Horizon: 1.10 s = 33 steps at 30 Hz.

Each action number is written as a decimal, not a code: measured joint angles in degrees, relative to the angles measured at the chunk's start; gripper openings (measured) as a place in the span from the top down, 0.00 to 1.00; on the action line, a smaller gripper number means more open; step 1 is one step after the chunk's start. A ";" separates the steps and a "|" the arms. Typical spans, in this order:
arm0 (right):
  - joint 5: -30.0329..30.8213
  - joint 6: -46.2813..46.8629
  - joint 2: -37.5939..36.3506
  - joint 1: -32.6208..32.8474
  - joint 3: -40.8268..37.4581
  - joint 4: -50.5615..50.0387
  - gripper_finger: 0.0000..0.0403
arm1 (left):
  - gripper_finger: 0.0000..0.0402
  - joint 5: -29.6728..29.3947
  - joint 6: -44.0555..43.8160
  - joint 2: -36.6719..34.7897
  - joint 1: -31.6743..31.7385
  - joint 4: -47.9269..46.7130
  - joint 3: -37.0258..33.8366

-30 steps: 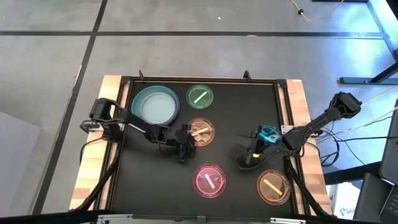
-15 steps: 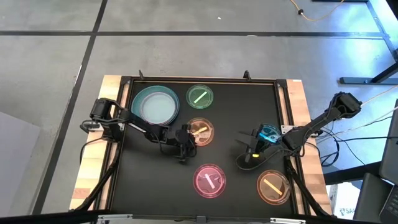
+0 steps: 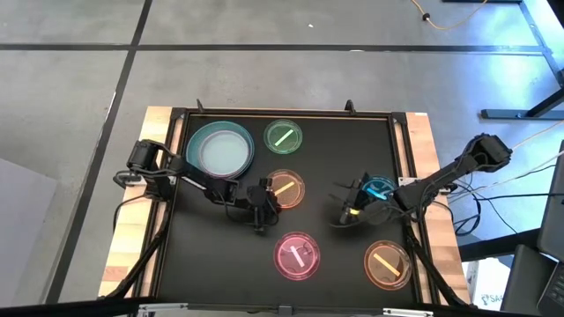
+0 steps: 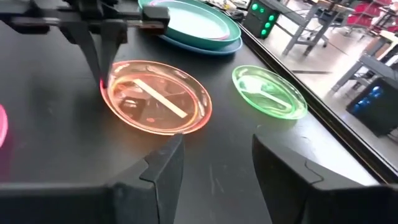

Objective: Stack plastic plates
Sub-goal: Stack the top transparent orange plate on top of the white plate on the table

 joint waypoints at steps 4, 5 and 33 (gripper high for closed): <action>0.01 -0.10 0.24 -1.54 0.00 -0.11 0.54 | 0.99 -0.02 0.92 0.00 -0.04 1.14 0.00; -0.01 -0.05 0.24 -1.52 0.00 -0.13 0.54 | 1.00 0.34 0.81 0.00 -0.04 1.92 0.00; 0.04 0.22 0.17 -1.44 0.00 0.30 0.54 | 1.00 -5.93 10.12 -0.07 -0.33 9.97 0.00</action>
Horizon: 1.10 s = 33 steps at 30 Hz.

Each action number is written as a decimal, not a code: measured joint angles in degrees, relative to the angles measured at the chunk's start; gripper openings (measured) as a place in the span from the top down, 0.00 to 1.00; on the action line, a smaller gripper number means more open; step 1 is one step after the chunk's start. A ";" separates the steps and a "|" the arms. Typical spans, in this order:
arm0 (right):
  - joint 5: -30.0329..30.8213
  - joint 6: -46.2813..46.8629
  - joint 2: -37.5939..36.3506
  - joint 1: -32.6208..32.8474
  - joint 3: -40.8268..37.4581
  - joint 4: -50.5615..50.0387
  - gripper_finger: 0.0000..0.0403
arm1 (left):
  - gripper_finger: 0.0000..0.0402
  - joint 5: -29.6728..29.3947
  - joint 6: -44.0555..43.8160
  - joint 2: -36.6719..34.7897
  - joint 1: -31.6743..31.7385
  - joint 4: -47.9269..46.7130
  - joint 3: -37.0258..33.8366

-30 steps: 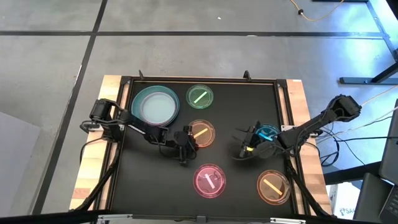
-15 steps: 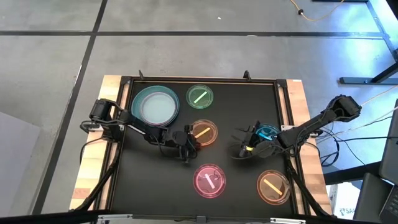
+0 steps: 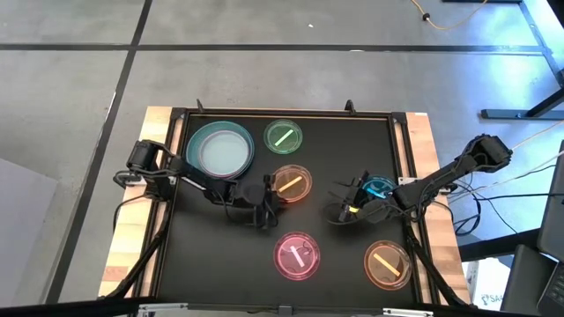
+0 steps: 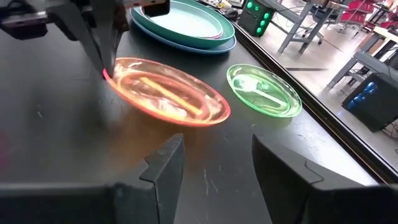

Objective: Stack plastic plates
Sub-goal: Stack the top transparent orange plate on top of the white plate on the table

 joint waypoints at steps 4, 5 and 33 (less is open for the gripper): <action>0.02 -0.11 0.00 0.00 0.00 -0.44 0.54 | 1.00 0.08 2.88 0.00 0.00 3.32 0.01; 0.02 -0.09 0.00 0.00 0.00 -0.52 0.54 | 1.00 0.05 4.11 0.00 -0.04 4.05 0.04; -14.49 3.54 -0.02 -0.68 0.02 -1.18 0.54 | 1.00 -24.90 -35.78 -26.43 4.88 -69.30 5.83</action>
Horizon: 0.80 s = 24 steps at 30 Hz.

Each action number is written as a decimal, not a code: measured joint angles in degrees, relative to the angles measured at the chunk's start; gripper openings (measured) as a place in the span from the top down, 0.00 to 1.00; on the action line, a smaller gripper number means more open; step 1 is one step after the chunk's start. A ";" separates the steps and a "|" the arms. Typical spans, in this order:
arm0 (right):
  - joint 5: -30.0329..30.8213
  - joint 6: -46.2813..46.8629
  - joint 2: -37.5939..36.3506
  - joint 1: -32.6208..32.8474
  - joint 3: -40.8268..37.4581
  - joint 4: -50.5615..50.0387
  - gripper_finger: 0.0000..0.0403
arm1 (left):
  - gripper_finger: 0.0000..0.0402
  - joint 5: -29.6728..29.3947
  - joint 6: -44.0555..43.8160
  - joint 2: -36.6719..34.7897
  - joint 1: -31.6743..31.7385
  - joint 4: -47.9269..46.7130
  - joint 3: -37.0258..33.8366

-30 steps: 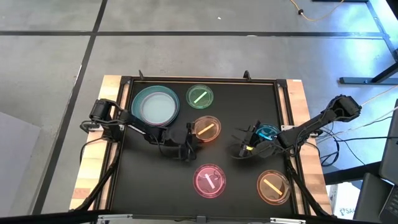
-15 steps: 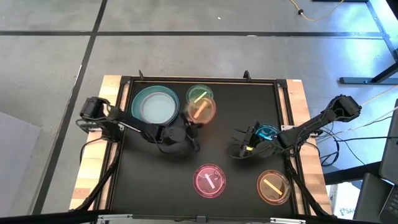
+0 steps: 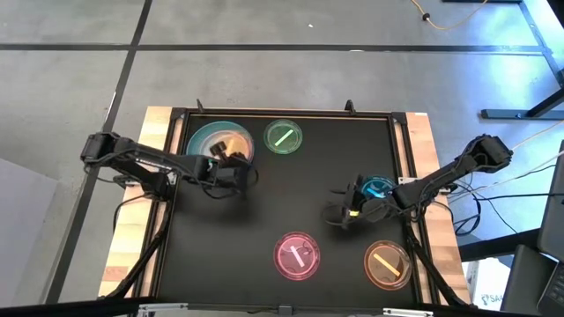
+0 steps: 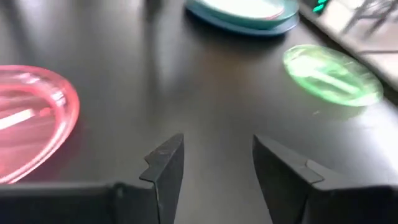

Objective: Stack plastic plates
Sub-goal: Stack the top transparent orange plate on top of the white plate on the table, then stack the transparent red plate on top of the transparent orange plate on the table

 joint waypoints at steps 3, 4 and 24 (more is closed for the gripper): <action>-3.43 2.22 0.02 0.00 0.00 -0.65 0.54 | 1.00 1.95 -0.47 0.30 1.63 -0.95 -1.33; -5.22 2.34 0.02 -0.02 0.00 -0.71 0.54 | 1.00 2.34 -0.46 0.40 2.20 -0.83 -2.01; -7.34 1.50 0.02 2.19 0.00 1.77 0.54 | 0.75 27.16 -0.62 0.42 2.47 20.40 -4.89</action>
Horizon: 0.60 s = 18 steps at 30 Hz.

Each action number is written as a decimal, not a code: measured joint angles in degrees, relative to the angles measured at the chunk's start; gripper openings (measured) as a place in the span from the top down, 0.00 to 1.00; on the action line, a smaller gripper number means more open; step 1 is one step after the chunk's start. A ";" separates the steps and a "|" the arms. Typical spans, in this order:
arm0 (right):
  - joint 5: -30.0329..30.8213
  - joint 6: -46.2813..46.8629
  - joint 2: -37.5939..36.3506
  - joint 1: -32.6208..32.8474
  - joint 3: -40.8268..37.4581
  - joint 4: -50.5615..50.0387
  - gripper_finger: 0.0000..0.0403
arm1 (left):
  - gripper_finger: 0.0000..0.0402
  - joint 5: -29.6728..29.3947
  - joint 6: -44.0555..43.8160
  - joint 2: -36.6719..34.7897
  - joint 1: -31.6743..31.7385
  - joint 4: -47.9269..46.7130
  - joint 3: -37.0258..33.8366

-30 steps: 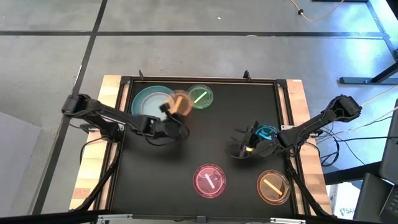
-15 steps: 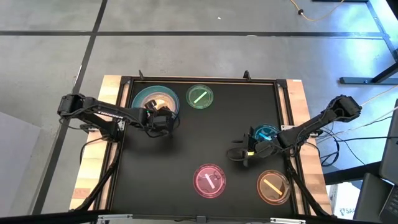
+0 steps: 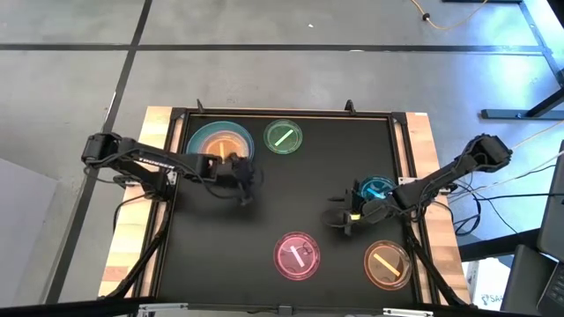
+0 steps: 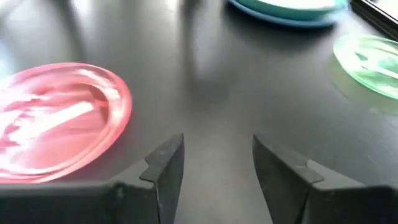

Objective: Stack plastic plates
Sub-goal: Stack the transparent red plate on top of the transparent orange plate on the table

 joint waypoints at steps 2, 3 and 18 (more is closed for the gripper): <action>-0.16 -1.93 0.00 2.41 0.00 1.93 0.54 | 0.75 1.66 -1.07 0.16 -2.30 6.38 0.00; 0.13 -2.55 0.00 3.61 0.00 2.42 0.54 | 0.75 2.20 -1.52 0.48 -3.48 9.27 0.02; 1.79 -5.22 1.66 8.92 0.00 3.05 0.54 | 0.76 0.90 -19.89 17.34 -15.64 23.59 2.84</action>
